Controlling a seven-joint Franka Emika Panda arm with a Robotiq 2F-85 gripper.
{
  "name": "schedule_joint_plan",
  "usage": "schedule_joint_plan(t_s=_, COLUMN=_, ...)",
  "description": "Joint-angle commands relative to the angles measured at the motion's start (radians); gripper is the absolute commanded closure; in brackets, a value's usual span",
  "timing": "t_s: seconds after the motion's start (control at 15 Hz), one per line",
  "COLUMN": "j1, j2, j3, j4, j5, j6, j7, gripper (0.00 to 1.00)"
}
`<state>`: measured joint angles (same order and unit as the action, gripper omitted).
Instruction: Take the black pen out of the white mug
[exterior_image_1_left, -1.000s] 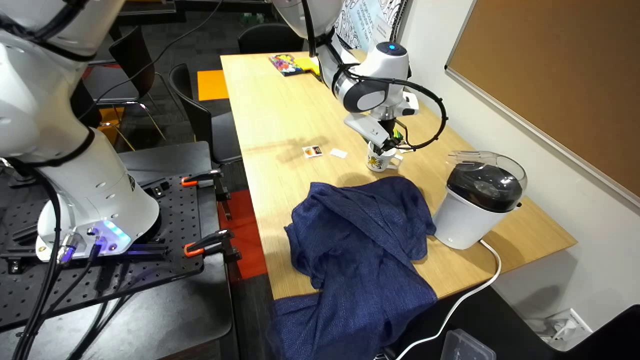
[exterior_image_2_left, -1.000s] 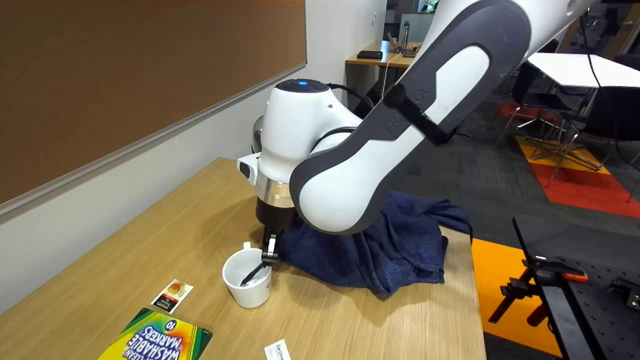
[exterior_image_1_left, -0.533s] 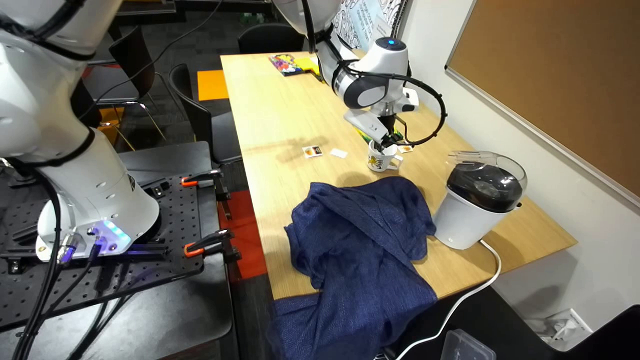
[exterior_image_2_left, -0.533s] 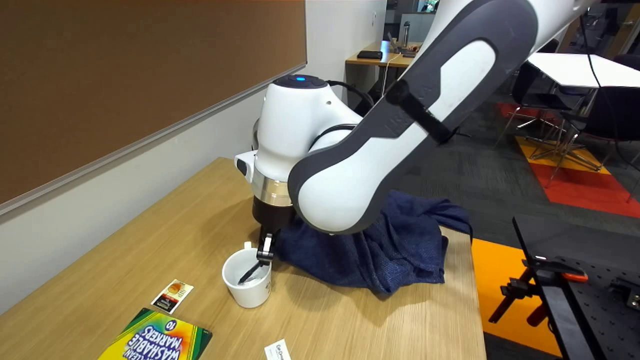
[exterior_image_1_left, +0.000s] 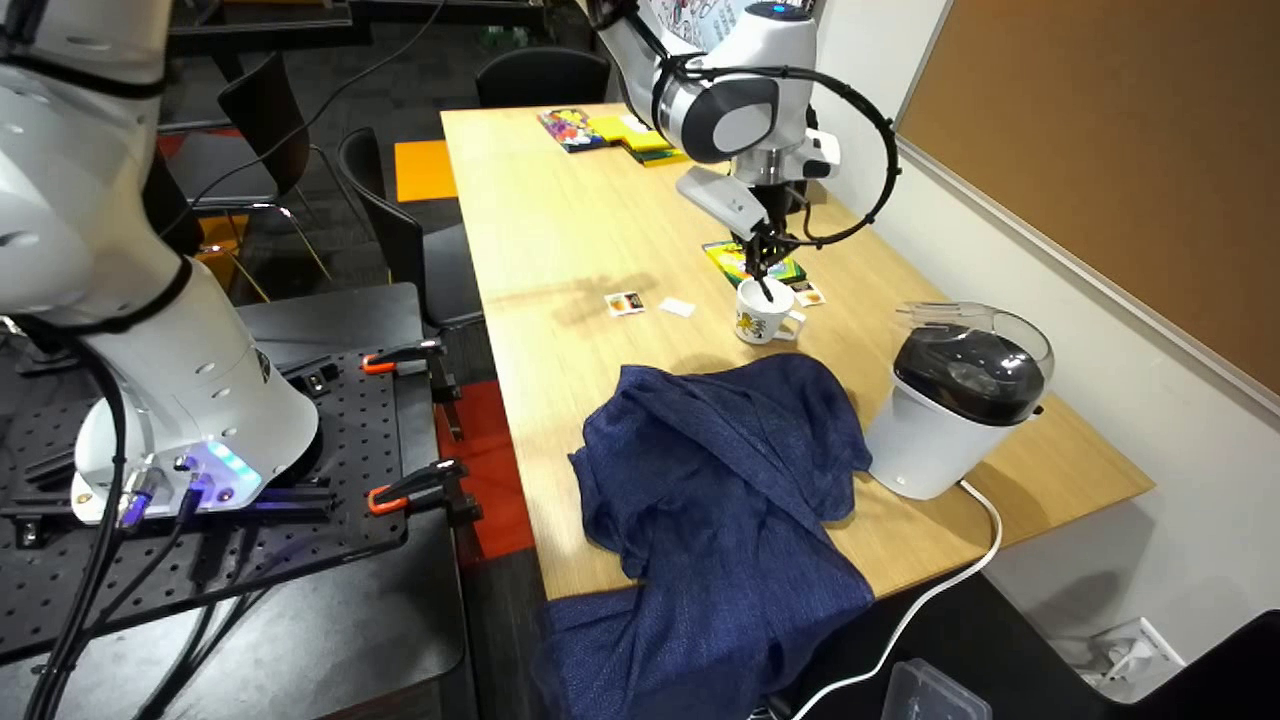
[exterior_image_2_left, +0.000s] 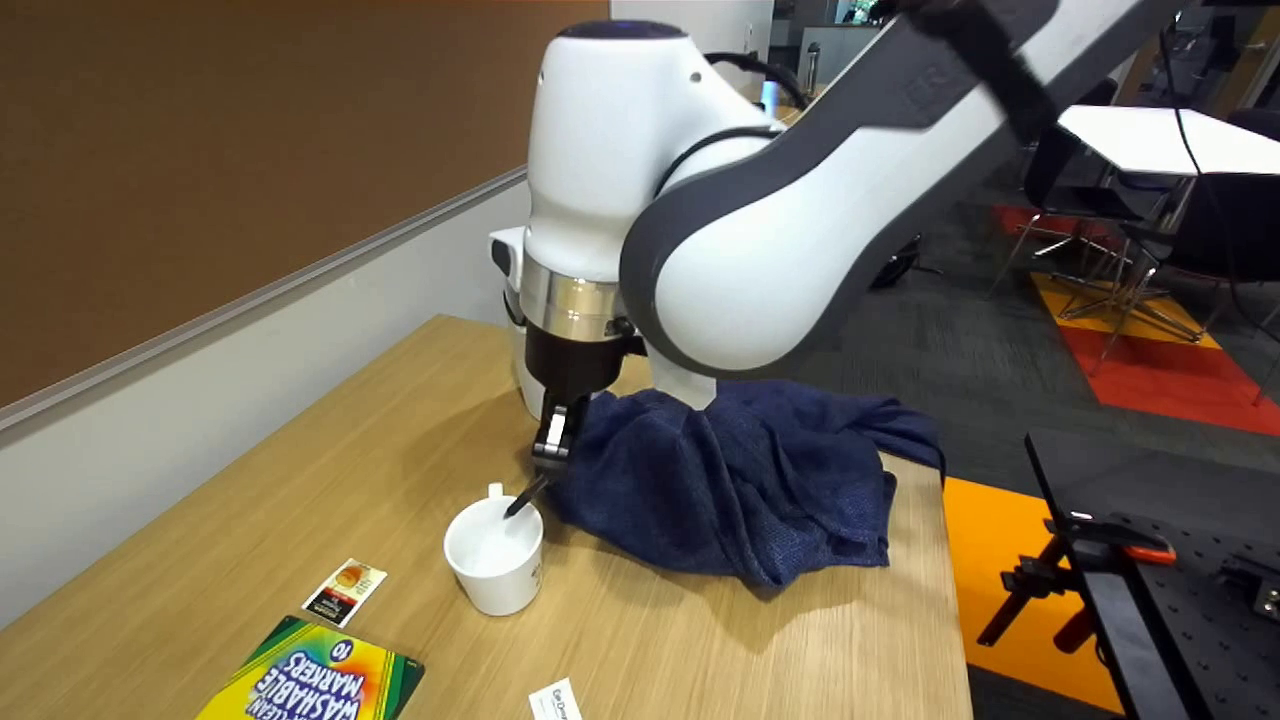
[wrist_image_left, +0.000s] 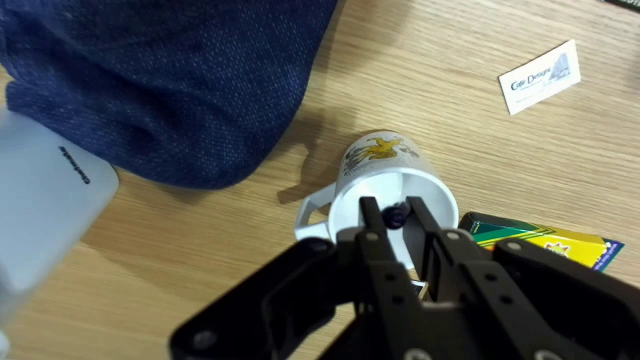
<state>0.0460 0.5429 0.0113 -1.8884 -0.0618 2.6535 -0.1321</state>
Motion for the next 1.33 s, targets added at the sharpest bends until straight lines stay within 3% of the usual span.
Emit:
schedule_joint_plan(t_s=0.0, j1=0.011, j2=-0.194, j3=-0.006, j4=-0.165, j5=-0.031, j6=-0.065, j7=0.033, gripper=0.96)
schedule_joint_plan(t_s=0.4, j1=-0.034, j2=-0.372, j3=0.048, j4=-0.309, j5=0.046, j6=-0.133, j7=-0.104, gripper=0.96)
schedule_joint_plan(t_s=0.67, j1=-0.048, j2=-0.396, j3=0.07, j4=-0.396, j5=0.112, j6=0.007, j7=-0.251, gripper=0.96)
schedule_joint_plan(t_s=0.87, j1=-0.09, j2=-0.381, j3=0.124, j4=-0.468, j5=0.268, j6=0.156, j7=-0.453, gripper=0.96)
schedule_joint_plan(t_s=1.0, j1=-0.159, j2=-0.358, j3=0.224, j4=-0.498, j5=0.426, j6=0.248, j7=-0.626, gripper=0.96)
schedule_joint_plan(t_s=1.27, j1=-0.427, j2=-0.274, j3=0.549, j4=-0.45, j5=0.744, j6=0.295, j7=-0.963, gripper=0.96)
